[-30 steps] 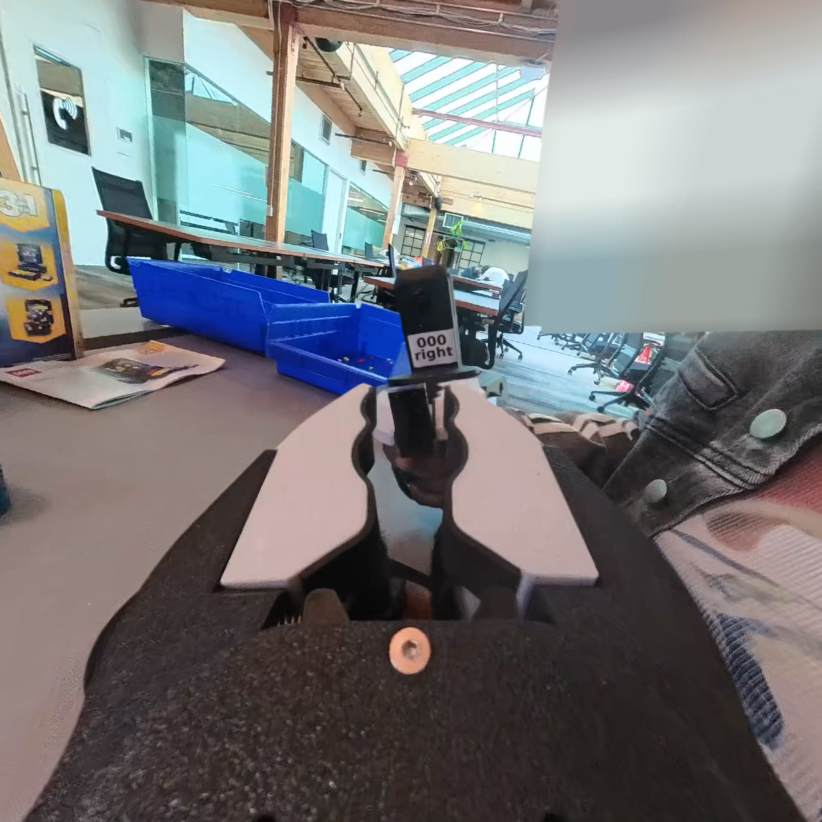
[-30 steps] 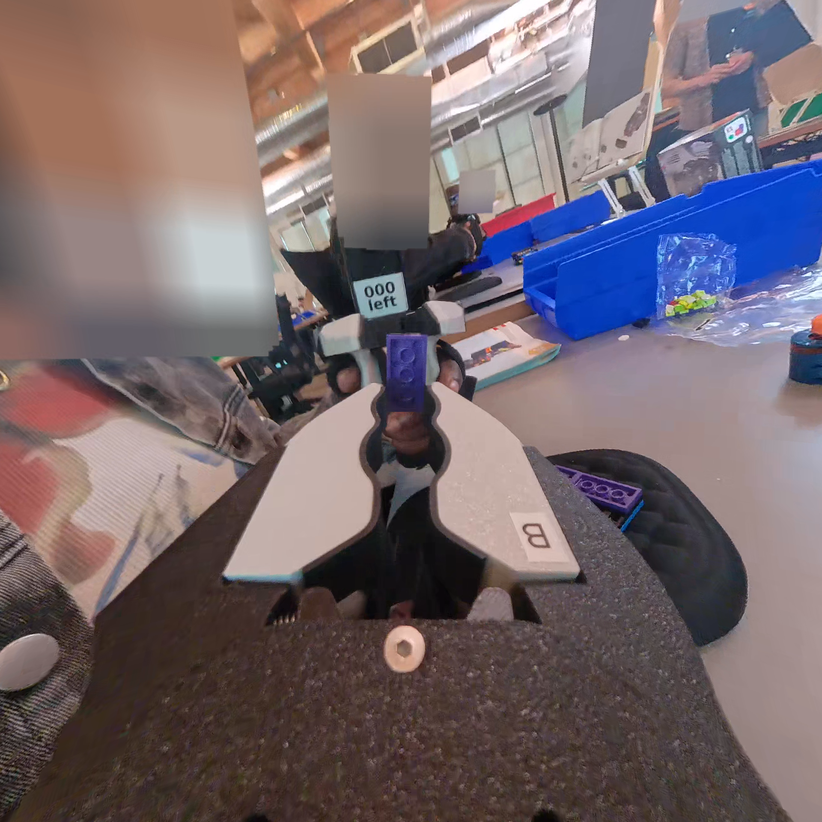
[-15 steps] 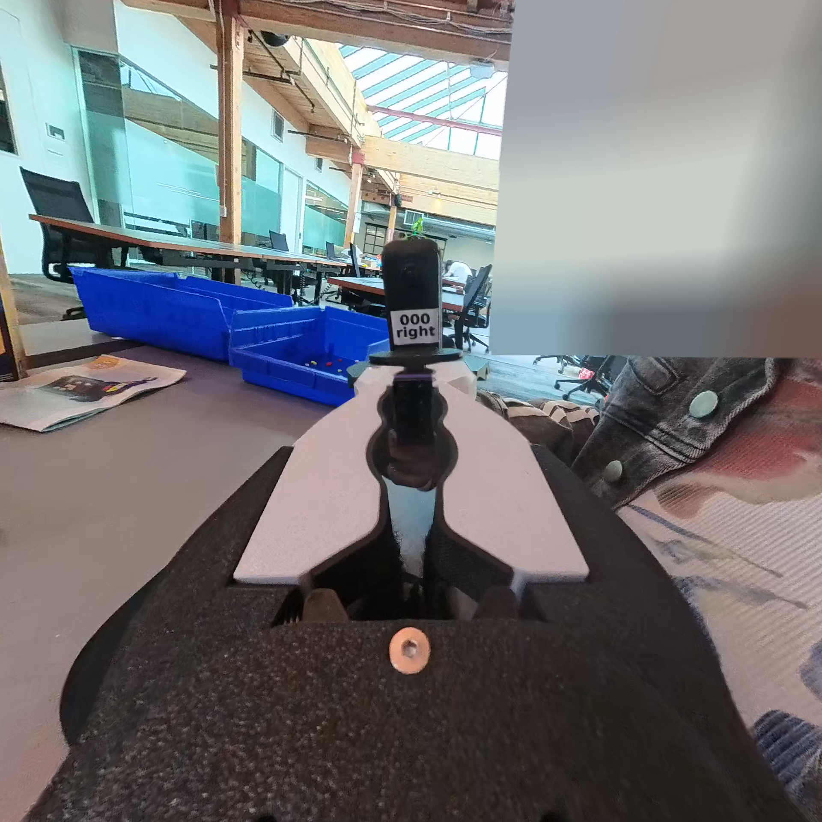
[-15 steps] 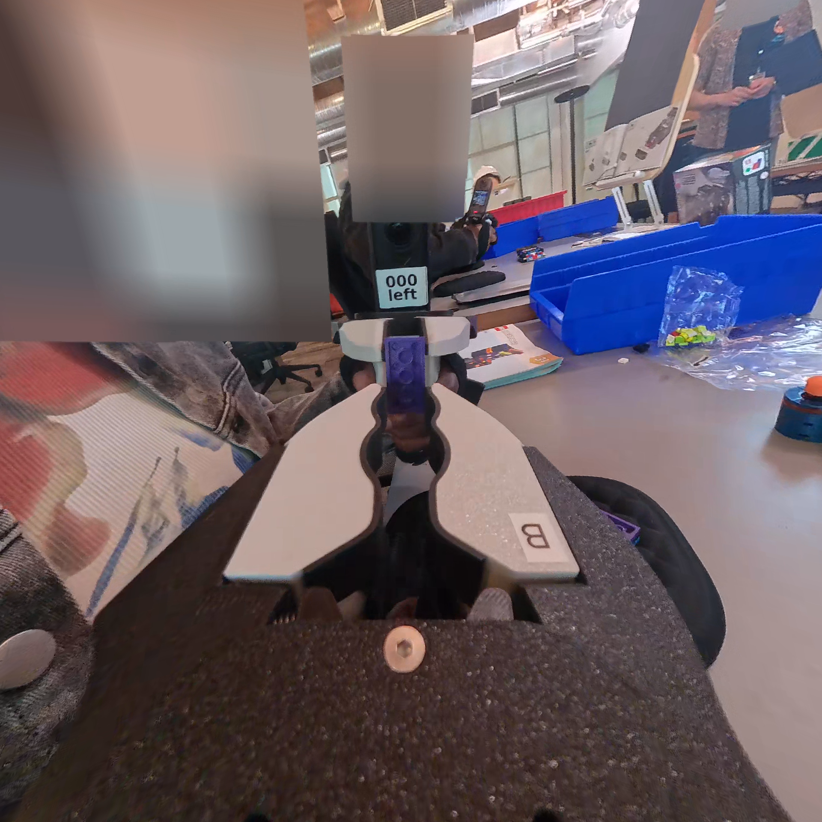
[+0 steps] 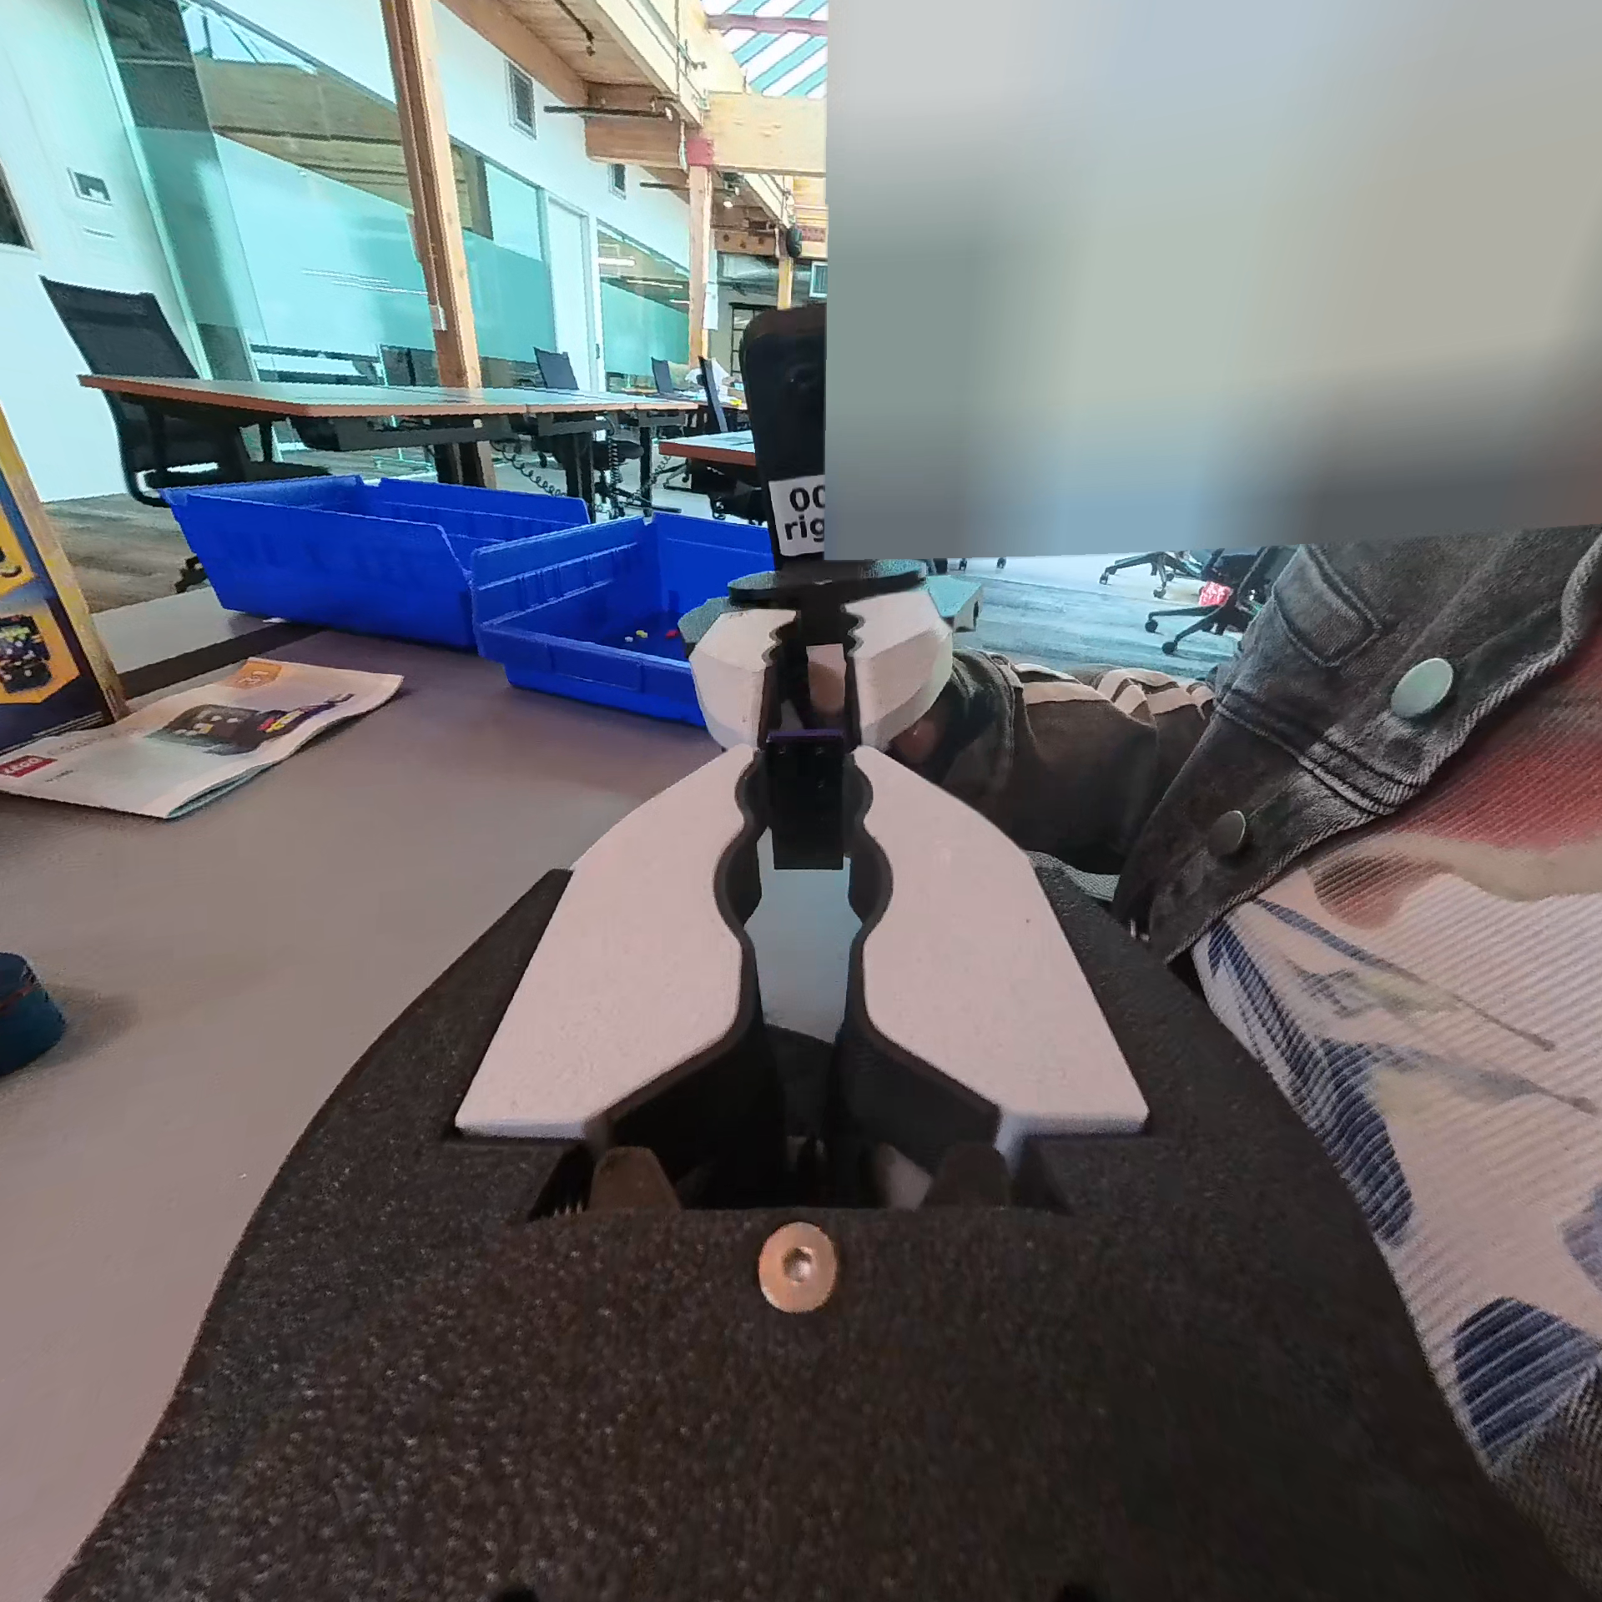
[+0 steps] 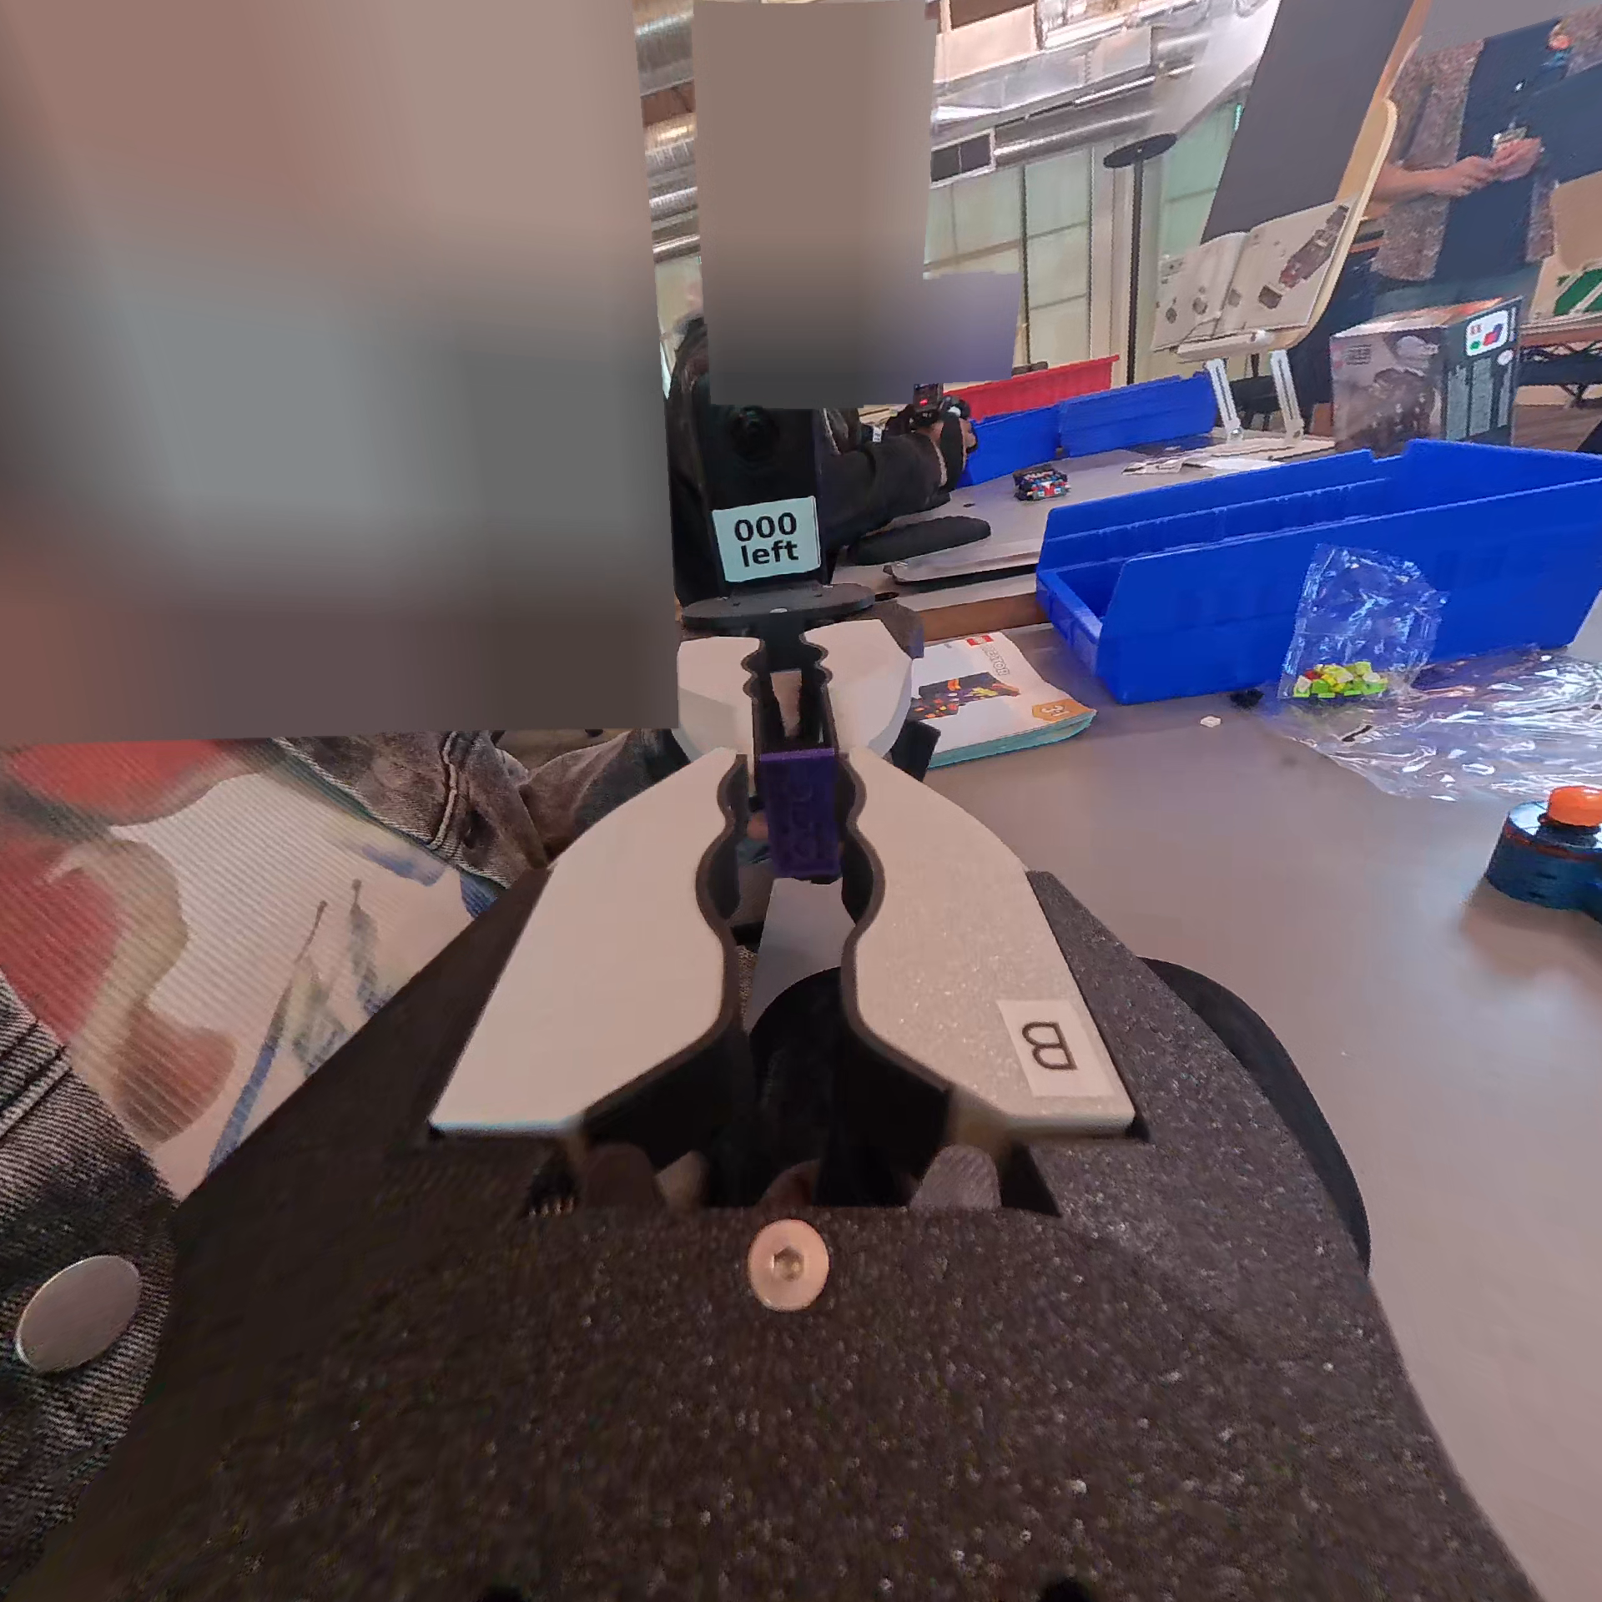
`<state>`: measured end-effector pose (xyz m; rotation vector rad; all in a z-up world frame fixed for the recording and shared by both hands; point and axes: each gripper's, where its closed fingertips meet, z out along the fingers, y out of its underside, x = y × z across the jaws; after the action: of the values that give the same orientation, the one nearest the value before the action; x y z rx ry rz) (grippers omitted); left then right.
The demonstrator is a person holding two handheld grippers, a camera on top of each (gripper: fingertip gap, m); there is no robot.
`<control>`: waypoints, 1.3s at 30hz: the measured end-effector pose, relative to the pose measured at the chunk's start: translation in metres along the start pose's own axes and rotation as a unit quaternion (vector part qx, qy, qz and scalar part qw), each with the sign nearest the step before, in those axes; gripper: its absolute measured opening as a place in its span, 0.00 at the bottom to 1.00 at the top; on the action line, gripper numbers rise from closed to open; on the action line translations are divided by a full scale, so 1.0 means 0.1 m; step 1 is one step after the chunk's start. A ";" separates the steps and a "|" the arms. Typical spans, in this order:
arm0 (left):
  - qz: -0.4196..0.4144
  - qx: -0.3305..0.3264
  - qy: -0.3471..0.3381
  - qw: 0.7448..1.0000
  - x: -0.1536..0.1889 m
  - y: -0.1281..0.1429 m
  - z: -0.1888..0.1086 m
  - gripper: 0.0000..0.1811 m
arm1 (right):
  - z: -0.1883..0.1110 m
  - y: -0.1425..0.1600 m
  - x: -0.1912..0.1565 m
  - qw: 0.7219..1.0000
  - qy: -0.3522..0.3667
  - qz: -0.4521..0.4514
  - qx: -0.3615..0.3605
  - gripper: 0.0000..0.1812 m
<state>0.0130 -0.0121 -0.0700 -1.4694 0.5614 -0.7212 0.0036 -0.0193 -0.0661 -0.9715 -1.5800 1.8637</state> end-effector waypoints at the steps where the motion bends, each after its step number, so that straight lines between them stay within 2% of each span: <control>1: 0.000 -0.004 0.002 1.000 0.01 0.01 0.00 0.08 | 0.00 0.00 0.00 1.000 0.001 0.001 0.001 0.10; 6: 0.002 -0.022 0.001 1.000 0.01 0.03 0.00 0.08 | 0.00 0.03 0.00 1.000 0.003 -0.004 0.001 0.08; 9: 0.000 -0.038 -0.006 0.999 0.00 0.07 -0.01 0.08 | 0.00 0.06 0.01 0.999 0.018 -0.035 -0.010 0.09; 14: -0.035 0.025 -0.001 0.999 -0.05 -0.02 -0.01 0.08 | 0.00 -0.04 0.06 0.997 0.034 -0.051 0.048 0.08; 33: -0.104 0.159 0.014 0.982 -0.24 -0.13 -0.12 0.08 | 0.09 -0.10 0.24 0.992 0.046 -0.021 0.114 0.08; 39: -0.130 0.181 0.014 0.975 -0.30 -0.11 -0.15 0.08 | 0.11 -0.06 0.30 0.991 0.058 -0.006 0.123 0.08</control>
<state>-0.0192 0.0004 -0.0628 -1.2009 0.2404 -0.9946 -0.0244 -0.0018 -0.0651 -0.9380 -1.2508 1.9029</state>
